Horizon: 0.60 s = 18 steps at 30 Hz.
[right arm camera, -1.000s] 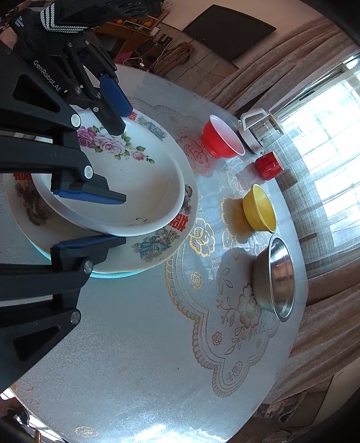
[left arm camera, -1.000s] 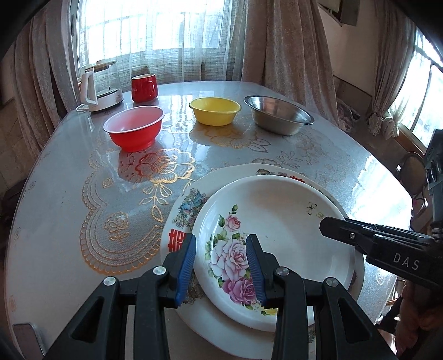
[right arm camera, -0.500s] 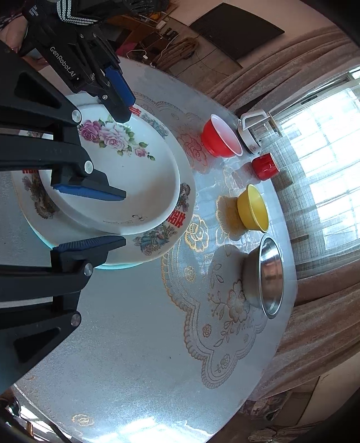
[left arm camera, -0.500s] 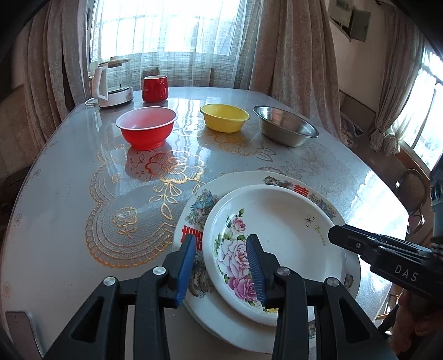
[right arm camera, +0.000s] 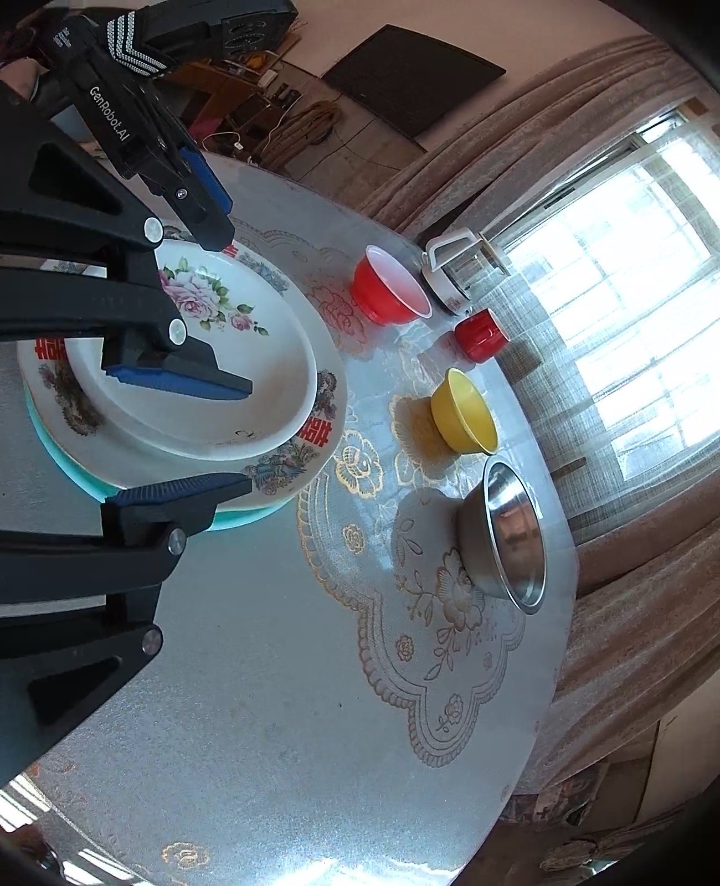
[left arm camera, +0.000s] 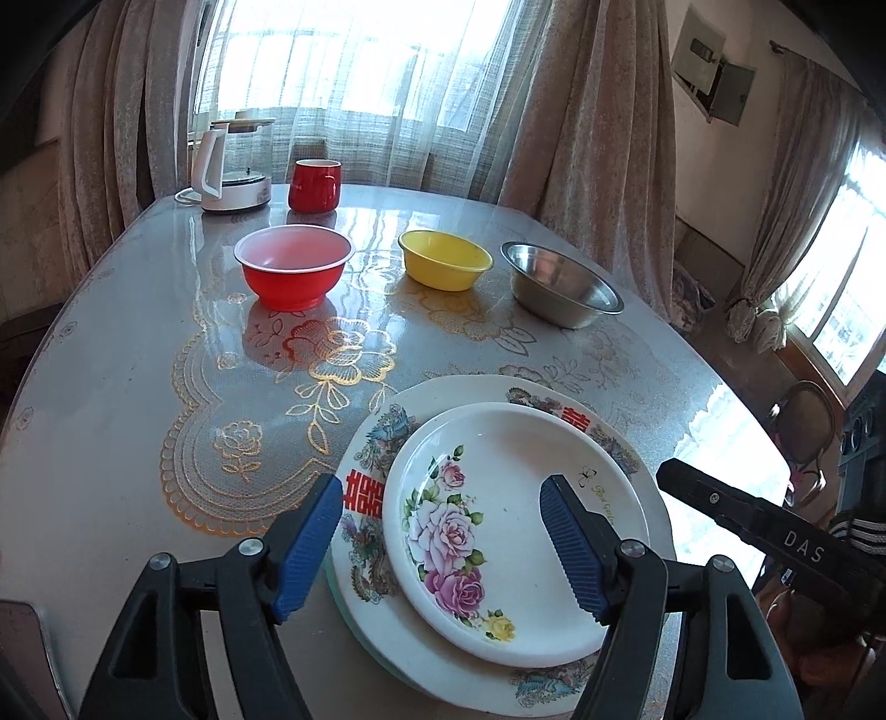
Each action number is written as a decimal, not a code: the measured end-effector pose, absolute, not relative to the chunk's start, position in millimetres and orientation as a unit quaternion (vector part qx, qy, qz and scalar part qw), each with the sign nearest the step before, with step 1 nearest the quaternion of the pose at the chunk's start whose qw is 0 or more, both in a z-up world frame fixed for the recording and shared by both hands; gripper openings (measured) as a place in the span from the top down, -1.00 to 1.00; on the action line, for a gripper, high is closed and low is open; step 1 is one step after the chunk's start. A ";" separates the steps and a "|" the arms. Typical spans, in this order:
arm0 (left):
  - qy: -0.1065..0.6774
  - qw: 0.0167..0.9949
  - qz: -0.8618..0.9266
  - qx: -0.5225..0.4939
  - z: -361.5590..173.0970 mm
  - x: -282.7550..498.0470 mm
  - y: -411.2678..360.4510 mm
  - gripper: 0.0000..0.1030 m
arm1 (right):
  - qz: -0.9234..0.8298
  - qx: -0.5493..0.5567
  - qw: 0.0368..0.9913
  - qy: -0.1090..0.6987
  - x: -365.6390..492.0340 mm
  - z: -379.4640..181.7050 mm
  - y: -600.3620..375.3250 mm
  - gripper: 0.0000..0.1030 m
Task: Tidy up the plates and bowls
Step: 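Lower the floral plate onto the red-print plate with both tools, then open both tools and withdraw from the plate stack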
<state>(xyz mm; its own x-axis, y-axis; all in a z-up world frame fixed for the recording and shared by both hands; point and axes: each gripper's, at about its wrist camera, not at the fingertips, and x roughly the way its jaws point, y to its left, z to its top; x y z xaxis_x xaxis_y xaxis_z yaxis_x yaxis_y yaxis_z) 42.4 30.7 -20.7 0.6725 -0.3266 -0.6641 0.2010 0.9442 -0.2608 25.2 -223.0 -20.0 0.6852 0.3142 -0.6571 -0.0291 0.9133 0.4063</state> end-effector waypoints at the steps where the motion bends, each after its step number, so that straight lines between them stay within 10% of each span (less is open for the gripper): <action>1: 0.378 0.911 -0.144 -0.084 -19.7 43.0 30.3 -0.53 | 0.091 0.190 0.901 0.380 25.1 -18.5 -226.6 0.42; 18: 0.409 0.896 -0.146 -0.092 -11.2 83.8 3.3 -0.70 | 0.031 0.249 0.878 0.407 53.7 -51.7 -286.6 0.38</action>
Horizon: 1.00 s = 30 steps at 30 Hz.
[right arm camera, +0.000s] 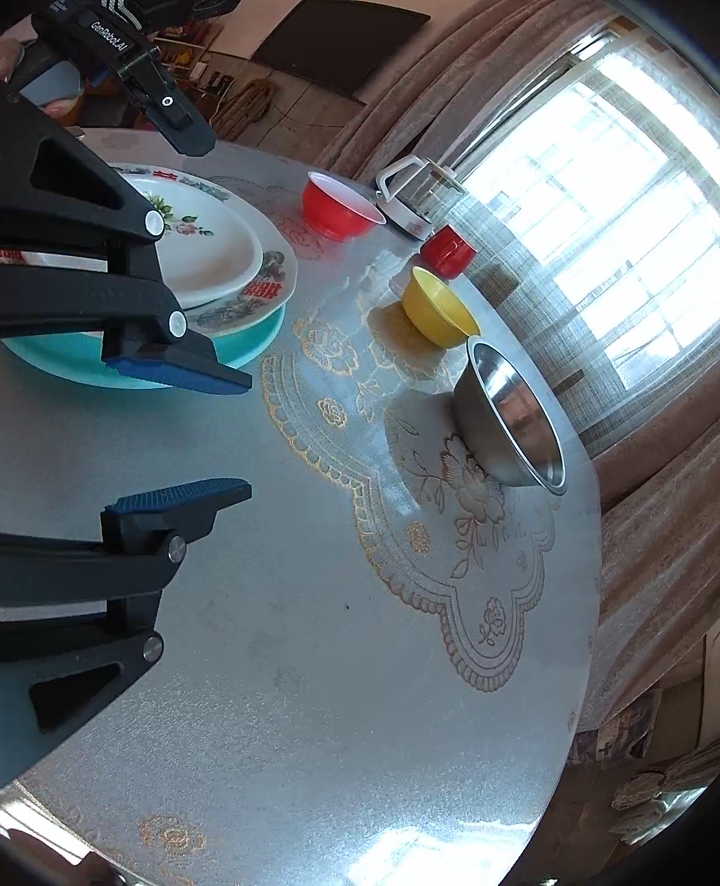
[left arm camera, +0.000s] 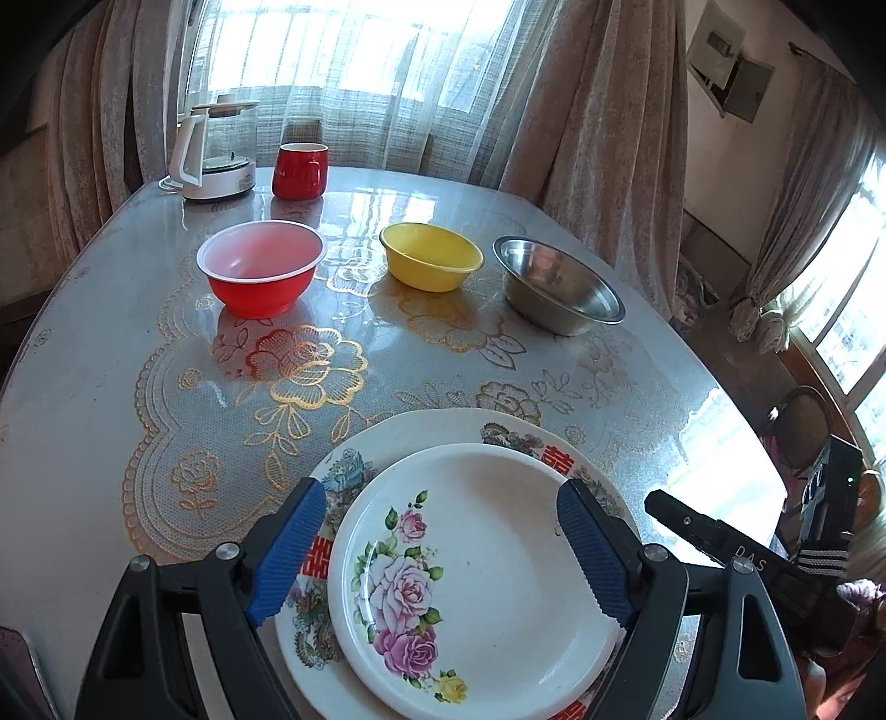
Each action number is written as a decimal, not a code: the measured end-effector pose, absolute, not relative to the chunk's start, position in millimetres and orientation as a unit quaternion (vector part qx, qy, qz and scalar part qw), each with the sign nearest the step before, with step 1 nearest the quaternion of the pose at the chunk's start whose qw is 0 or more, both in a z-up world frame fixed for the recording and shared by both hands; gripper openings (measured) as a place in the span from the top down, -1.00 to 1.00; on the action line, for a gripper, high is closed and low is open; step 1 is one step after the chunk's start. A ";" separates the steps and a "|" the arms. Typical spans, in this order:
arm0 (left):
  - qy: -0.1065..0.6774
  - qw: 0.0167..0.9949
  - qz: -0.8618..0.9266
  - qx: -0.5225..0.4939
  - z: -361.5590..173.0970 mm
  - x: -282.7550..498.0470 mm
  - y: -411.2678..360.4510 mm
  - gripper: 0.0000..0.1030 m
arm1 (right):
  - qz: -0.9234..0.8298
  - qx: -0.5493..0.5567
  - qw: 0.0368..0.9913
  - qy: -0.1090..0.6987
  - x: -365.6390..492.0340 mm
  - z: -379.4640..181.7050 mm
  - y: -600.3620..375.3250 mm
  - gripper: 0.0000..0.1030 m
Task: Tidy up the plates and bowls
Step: 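Open both tools and withdraw from the plate stack, then close both tools on the rim of the steel bowl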
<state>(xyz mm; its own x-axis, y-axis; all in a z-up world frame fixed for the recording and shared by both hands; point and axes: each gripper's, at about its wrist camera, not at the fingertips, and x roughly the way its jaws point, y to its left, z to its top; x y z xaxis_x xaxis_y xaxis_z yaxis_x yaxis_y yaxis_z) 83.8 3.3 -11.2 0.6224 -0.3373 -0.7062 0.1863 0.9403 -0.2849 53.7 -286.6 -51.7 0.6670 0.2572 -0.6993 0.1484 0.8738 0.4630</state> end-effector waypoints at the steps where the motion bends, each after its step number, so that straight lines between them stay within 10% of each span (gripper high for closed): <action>1: 0.412 0.895 -0.148 -0.092 -10.2 87.9 0.7 -0.72 | 0.032 0.249 0.879 0.407 57.4 -52.4 -288.9 0.38; 30: 0.467 0.865 -0.129 -0.131 5.2 247.8 -58.4 -0.86 | -0.010 0.313 0.872 0.375 247.5 -36.8 -369.5 0.24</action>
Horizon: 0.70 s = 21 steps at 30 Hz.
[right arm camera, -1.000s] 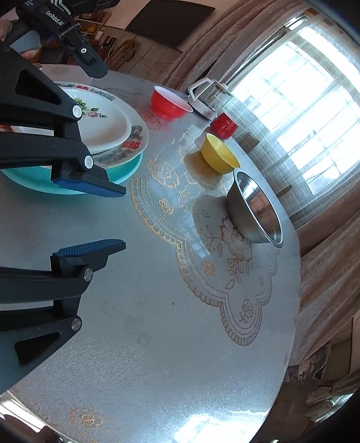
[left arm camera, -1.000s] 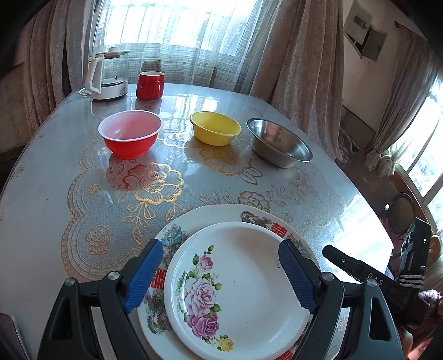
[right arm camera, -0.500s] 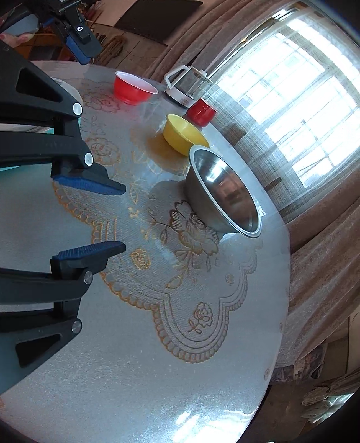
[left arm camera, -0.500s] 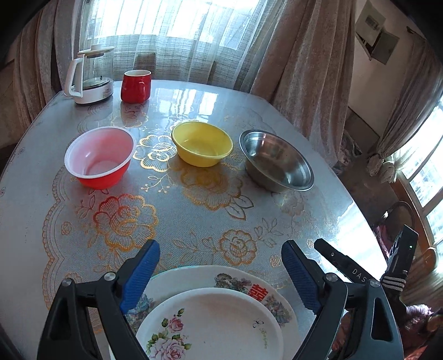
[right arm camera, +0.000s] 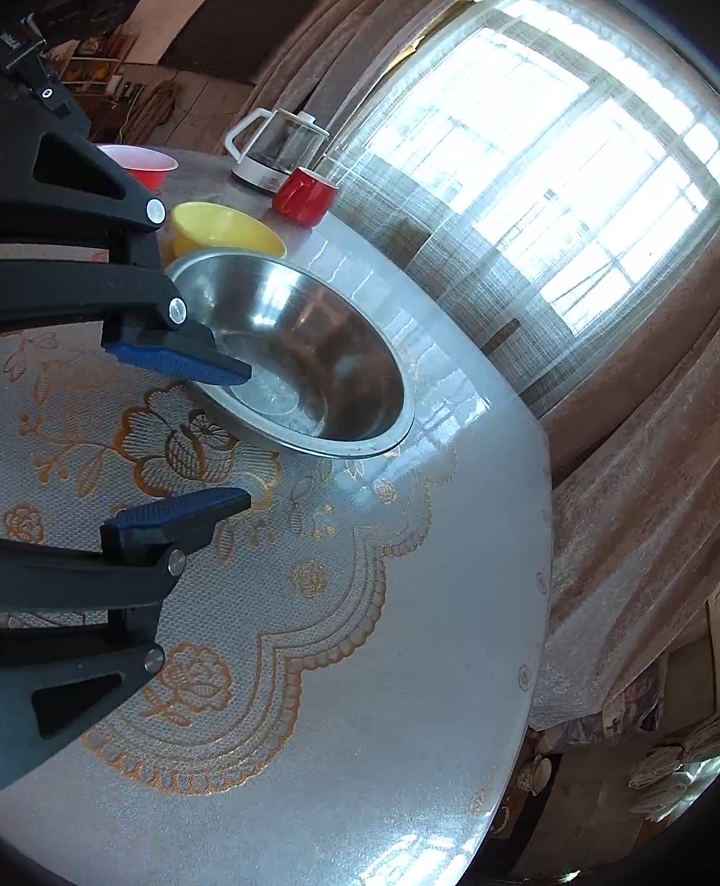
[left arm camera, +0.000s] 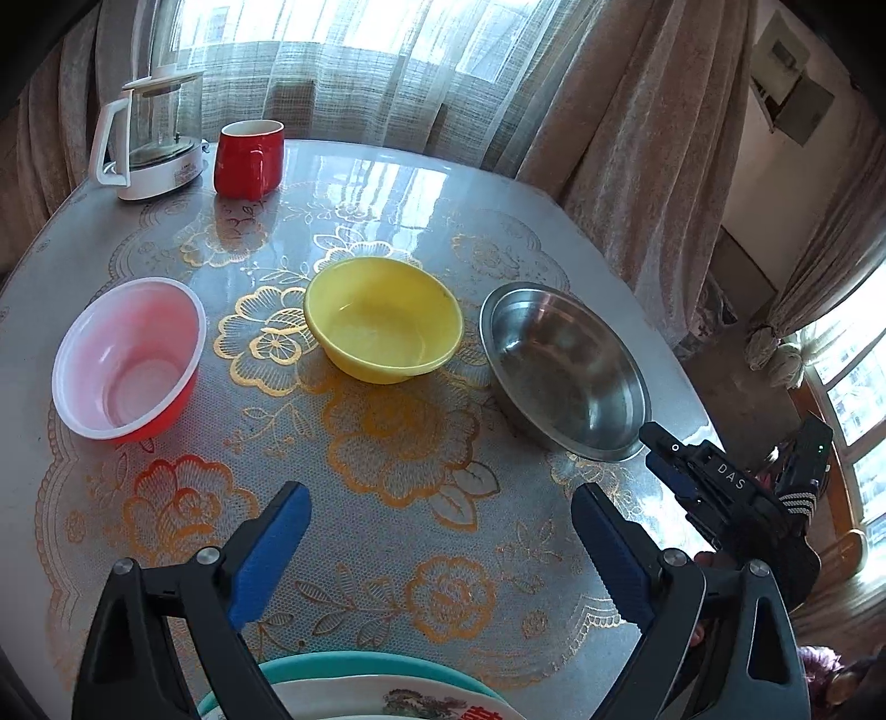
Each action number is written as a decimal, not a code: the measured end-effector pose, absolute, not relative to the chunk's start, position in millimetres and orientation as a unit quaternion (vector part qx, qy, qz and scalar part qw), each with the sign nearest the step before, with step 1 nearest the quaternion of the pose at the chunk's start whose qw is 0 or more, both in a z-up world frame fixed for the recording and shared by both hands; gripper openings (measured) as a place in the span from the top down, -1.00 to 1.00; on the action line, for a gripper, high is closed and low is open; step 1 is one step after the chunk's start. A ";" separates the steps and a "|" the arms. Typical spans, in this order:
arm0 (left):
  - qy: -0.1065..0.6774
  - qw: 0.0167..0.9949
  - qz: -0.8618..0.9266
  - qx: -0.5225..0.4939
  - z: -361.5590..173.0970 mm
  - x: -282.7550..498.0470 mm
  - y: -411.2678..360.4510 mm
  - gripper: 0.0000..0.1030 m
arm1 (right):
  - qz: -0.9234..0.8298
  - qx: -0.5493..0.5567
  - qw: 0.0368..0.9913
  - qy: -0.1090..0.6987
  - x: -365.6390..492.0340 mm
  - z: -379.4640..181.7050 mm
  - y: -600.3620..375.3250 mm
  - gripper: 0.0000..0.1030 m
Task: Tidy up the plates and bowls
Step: 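Close both tools on the rim of the steel bowl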
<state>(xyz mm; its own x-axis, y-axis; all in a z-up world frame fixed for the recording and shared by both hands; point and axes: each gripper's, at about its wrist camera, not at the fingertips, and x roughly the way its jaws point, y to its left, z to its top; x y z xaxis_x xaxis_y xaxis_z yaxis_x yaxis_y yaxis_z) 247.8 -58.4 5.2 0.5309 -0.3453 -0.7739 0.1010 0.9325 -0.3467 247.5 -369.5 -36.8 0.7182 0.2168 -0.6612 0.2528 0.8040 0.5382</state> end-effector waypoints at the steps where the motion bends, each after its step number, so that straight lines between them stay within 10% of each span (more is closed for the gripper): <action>1: 0.469 0.864 -0.129 -0.129 3.8 251.6 -59.9 -0.86 | -0.007 0.321 0.868 0.379 254.8 -40.2 -370.4 0.25; 21: 0.499 0.840 -0.163 -0.135 -28.0 317.8 -113.0 -0.73 | 0.038 0.314 0.884 0.344 268.9 -70.5 -365.1 0.33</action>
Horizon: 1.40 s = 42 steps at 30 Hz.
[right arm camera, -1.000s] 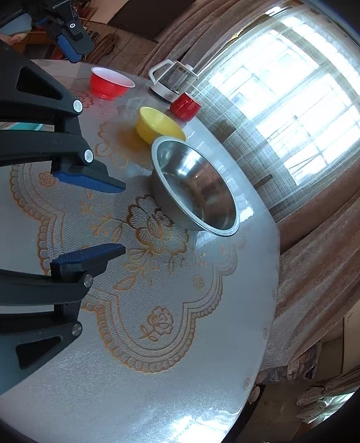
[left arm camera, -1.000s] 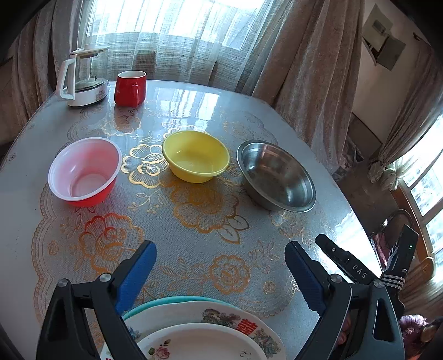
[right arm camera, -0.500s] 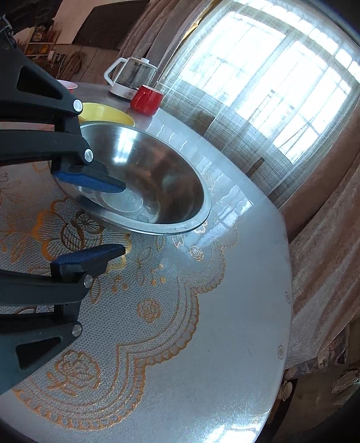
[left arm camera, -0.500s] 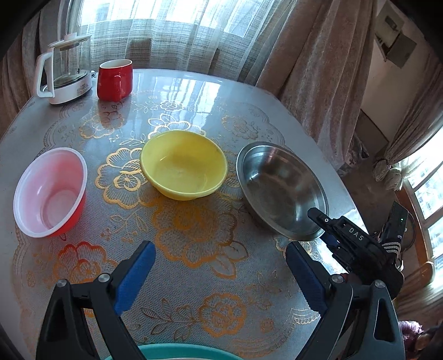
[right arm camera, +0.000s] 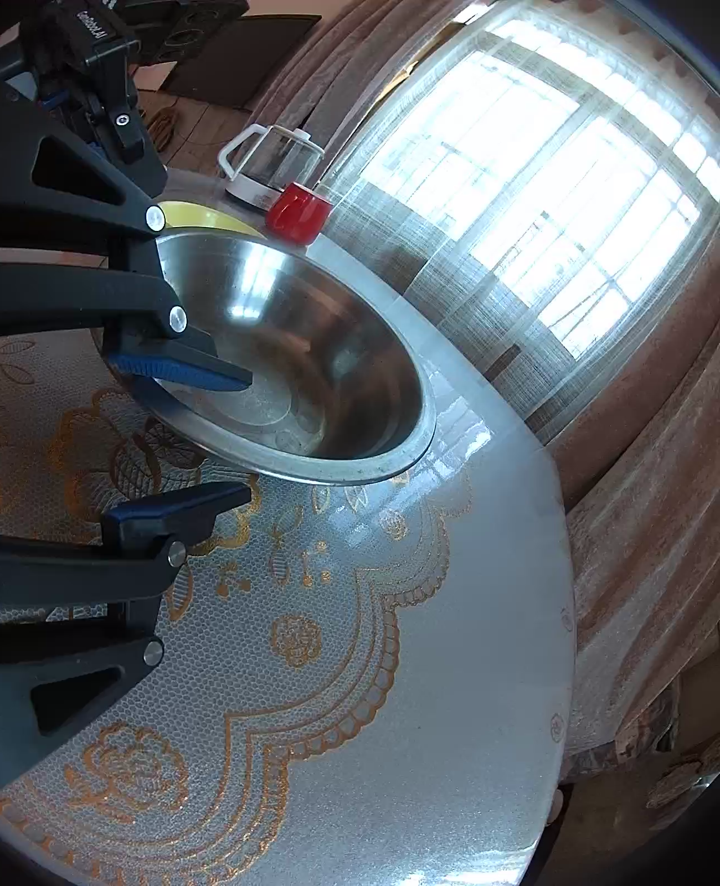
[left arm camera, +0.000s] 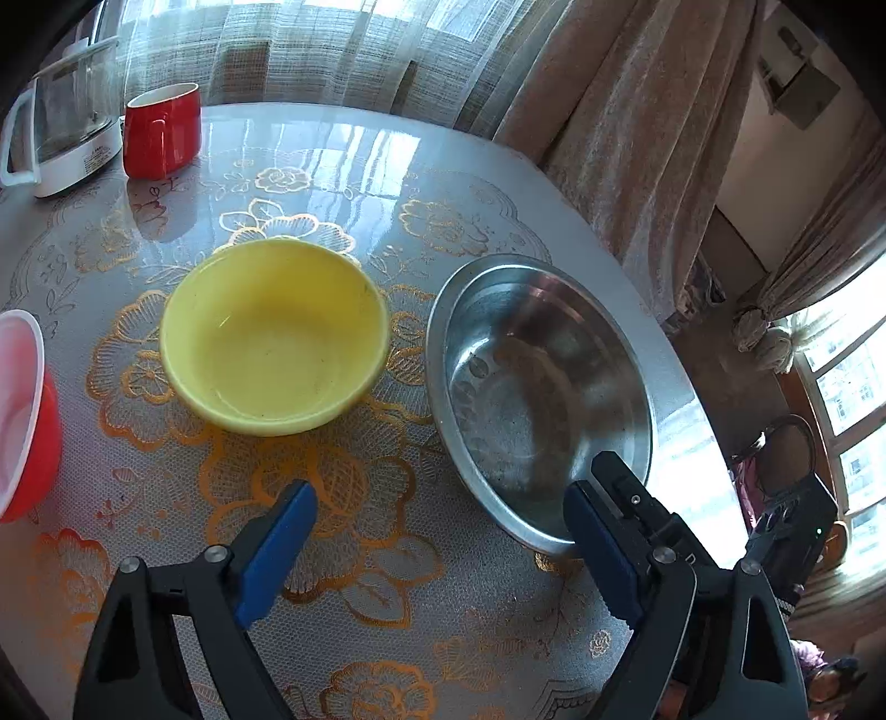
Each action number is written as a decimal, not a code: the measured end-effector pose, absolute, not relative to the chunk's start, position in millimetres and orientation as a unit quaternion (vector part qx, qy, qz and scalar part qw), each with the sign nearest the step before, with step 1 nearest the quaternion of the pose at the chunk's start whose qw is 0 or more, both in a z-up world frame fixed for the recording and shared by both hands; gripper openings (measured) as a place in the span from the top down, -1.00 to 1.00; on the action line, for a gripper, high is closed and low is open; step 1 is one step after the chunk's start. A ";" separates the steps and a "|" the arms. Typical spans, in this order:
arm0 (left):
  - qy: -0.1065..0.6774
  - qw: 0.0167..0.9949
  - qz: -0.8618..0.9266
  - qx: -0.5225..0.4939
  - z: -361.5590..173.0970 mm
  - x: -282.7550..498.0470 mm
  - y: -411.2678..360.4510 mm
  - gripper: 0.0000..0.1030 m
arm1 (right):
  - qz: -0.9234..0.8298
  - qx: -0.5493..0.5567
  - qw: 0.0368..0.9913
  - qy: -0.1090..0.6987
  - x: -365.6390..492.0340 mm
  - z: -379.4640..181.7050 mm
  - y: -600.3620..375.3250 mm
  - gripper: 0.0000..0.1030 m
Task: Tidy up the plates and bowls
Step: 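Close both tools on the rim of the steel bowl, then lift and carry the steel bowl with both tools beside the plate stack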
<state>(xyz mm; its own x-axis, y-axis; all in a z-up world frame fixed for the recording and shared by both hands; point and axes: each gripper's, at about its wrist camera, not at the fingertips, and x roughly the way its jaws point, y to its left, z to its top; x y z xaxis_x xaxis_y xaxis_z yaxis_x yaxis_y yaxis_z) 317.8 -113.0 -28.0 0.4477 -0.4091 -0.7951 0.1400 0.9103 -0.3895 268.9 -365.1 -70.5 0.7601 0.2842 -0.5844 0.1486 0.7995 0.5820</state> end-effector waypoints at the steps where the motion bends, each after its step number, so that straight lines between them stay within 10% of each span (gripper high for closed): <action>1: 0.500 0.840 -0.166 -0.131 -30.2 320.8 -116.0 -0.65 | 0.038 0.301 0.890 0.341 267.0 -70.5 -363.7 0.37; 11: 0.511 0.831 -0.189 -0.113 -49.3 327.5 -140.5 0.58 | 0.071 0.341 0.877 0.332 264.5 -78.8 -374.5 0.61; 42: 0.506 0.826 -0.243 -0.056 -35.2 189.6 -154.2 0.61 | 0.015 0.391 0.877 0.277 132.2 -80.8 -382.3 0.73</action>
<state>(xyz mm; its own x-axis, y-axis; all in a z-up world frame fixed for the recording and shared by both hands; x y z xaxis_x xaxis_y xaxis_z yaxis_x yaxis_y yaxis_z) 189.6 -154.2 -35.2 0.3703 -0.4572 -0.8086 0.3441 0.8761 -0.3378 132.2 -382.3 -80.8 0.8460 0.2437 -0.4741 0.1898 0.6934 0.6951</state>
